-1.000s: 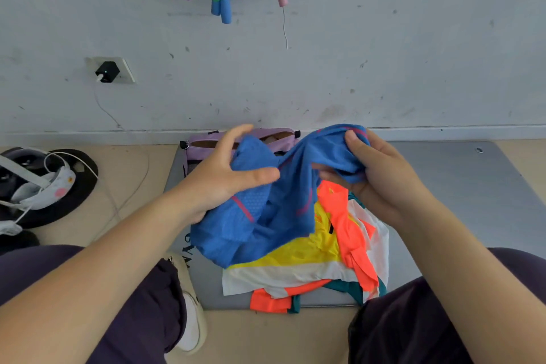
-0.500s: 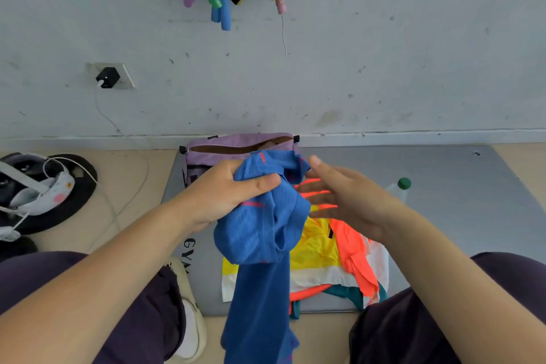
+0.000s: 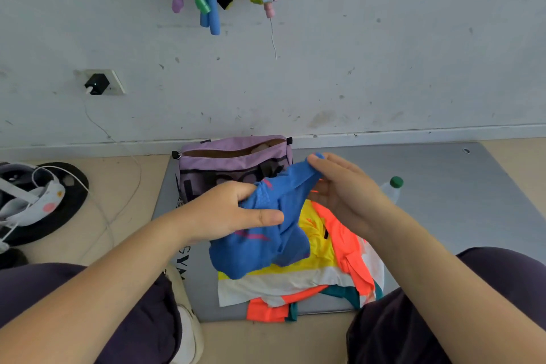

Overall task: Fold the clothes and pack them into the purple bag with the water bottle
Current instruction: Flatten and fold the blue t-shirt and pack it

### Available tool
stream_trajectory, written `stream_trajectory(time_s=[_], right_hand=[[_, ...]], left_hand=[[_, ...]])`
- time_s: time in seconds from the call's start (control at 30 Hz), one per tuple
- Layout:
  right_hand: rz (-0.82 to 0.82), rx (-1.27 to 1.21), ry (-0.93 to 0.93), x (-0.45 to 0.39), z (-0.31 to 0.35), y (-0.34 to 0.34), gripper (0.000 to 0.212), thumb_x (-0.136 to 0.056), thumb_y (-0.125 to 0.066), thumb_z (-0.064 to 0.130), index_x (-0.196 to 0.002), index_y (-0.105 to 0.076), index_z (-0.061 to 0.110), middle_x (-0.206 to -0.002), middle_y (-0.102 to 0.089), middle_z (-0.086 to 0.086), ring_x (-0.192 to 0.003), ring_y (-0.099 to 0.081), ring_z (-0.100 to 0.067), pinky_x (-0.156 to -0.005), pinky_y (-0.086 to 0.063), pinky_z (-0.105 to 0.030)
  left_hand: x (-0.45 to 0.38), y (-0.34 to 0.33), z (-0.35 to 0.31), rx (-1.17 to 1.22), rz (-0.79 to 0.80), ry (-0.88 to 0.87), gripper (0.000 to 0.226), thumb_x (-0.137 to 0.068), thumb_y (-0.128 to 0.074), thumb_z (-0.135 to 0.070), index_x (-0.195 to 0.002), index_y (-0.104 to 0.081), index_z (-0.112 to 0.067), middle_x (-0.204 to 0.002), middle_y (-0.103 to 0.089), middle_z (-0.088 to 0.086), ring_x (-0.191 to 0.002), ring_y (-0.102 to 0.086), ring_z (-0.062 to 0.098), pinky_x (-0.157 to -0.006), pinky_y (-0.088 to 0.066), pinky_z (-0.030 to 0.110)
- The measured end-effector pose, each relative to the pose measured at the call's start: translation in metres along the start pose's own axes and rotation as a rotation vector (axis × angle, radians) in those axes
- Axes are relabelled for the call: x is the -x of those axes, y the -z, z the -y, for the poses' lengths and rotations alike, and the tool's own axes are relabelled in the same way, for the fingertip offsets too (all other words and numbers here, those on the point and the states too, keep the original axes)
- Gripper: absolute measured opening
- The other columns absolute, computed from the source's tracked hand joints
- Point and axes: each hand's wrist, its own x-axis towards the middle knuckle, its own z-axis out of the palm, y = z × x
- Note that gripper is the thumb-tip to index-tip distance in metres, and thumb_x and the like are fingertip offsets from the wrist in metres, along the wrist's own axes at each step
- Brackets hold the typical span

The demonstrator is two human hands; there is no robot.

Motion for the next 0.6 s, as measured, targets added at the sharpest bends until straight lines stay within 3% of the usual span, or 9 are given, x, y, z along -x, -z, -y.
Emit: stream_trajectory(time_s=[0.07, 0.13, 0.2, 0.23, 0.33, 0.4, 0.47, 0.53, 0.6], right_hand=[[0.036, -0.027, 0.062, 0.001, 0.004, 0.000, 0.019, -0.098, -0.054, 0.020, -0.081, -0.062, 0.017, -0.085, -0.069, -0.006, -0.081, -0.068, -0.024, -0.077, -0.056, -0.034], [0.092, 0.021, 0.100, 0.004, 0.006, -0.002, 0.016, -0.099, -0.052, 0.020, -0.085, -0.059, 0.016, -0.083, -0.067, -0.006, -0.078, -0.067, -0.024, -0.075, -0.055, -0.034], [0.170, 0.134, 0.122, 0.008, 0.005, -0.003, 0.012, -0.097, -0.055, 0.021, -0.094, -0.059, 0.010, -0.085, -0.065, -0.011, -0.077, -0.063, -0.026, -0.071, -0.052, -0.033], [0.220, 0.194, 0.123, 0.010, 0.004, -0.005, 0.016, -0.094, -0.059, 0.022, -0.099, -0.059, 0.007, -0.088, -0.063, -0.014, -0.077, -0.061, -0.026, -0.069, -0.051, -0.033], [0.391, 0.323, 0.088, 0.015, 0.003, -0.009, 0.020, -0.089, -0.065, 0.023, -0.101, -0.064, 0.007, -0.084, -0.065, -0.008, -0.070, -0.062, -0.015, -0.063, -0.050, -0.023], [0.460, 0.341, 0.083, 0.018, 0.002, -0.011, 0.024, -0.088, -0.065, 0.020, -0.103, -0.065, 0.001, -0.083, -0.070, 0.000, -0.071, -0.065, -0.009, -0.064, -0.050, -0.018], [0.457, 0.339, 0.088, 0.020, 0.003, -0.010, 0.024, -0.088, -0.064, 0.020, -0.104, -0.068, 0.003, -0.090, -0.073, 0.000, -0.081, -0.069, -0.010, -0.070, -0.052, -0.018], [0.405, 0.344, 0.090, 0.019, 0.006, -0.008, 0.026, -0.088, -0.066, 0.025, -0.105, -0.070, 0.006, -0.092, -0.073, -0.003, -0.084, -0.069, -0.013, -0.071, -0.053, -0.021], [0.353, 0.422, 0.080, 0.017, 0.008, -0.006, 0.031, -0.086, -0.070, 0.034, -0.102, -0.070, 0.007, -0.092, -0.072, -0.006, -0.083, -0.067, -0.016, -0.074, -0.053, -0.028]], left_hand=[[-0.001, 0.000, 0.002, -0.179, 0.072, 0.026, 0.078, -0.067, -0.060, -0.080, -0.086, -0.061, -0.004, -0.072, -0.058, 0.002, -0.066, -0.056, 0.018, -0.068, -0.045, 0.036], [-0.003, -0.002, 0.002, -0.276, 0.024, 0.029, 0.087, -0.064, -0.049, -0.086, -0.086, -0.062, -0.003, -0.073, -0.053, 0.007, -0.067, -0.053, 0.021, -0.071, -0.048, 0.036], [-0.004, -0.001, 0.001, -0.248, -0.146, -0.005, 0.076, -0.061, -0.053, -0.082, -0.105, -0.068, -0.023, -0.099, -0.068, -0.007, -0.087, -0.065, 0.007, -0.083, -0.056, 0.036], [-0.004, -0.001, -0.001, -0.181, -0.189, -0.051, 0.073, -0.059, -0.060, -0.077, -0.119, -0.062, -0.034, -0.116, -0.063, -0.014, -0.101, -0.062, -0.001, -0.090, -0.054, 0.032], [-0.002, 0.002, -0.009, -0.042, -0.083, -0.217, 0.067, -0.065, -0.076, -0.055, -0.127, -0.050, -0.051, -0.137, -0.046, -0.028, -0.129, -0.043, -0.008, -0.102, -0.044, 0.025], [-0.001, -0.001, -0.010, -0.044, -0.009, -0.256, 0.050, -0.072, -0.081, -0.039, -0.119, -0.063, -0.032, -0.133, -0.051, -0.025, -0.126, -0.048, -0.003, -0.102, -0.042, 0.023], [0.000, -0.002, -0.010, -0.025, -0.006, -0.244, 0.034, -0.077, -0.080, -0.032, -0.105, -0.071, -0.015, -0.118, -0.064, -0.013, -0.111, -0.061, 0.005, -0.096, -0.046, 0.027], [0.003, -0.002, -0.012, 0.077, -0.048, -0.211, 0.036, -0.077, -0.074, -0.042, -0.091, -0.071, -0.010, -0.094, -0.068, -0.003, -0.091, -0.062, 0.010, -0.087, -0.048, 0.037], [0.004, 0.002, -0.013, 0.220, -0.147, -0.204, 0.038, -0.077, -0.070, -0.048, -0.080, -0.068, -0.010, -0.080, -0.062, -0.003, -0.080, -0.057, 0.010, -0.078, -0.045, 0.031]])
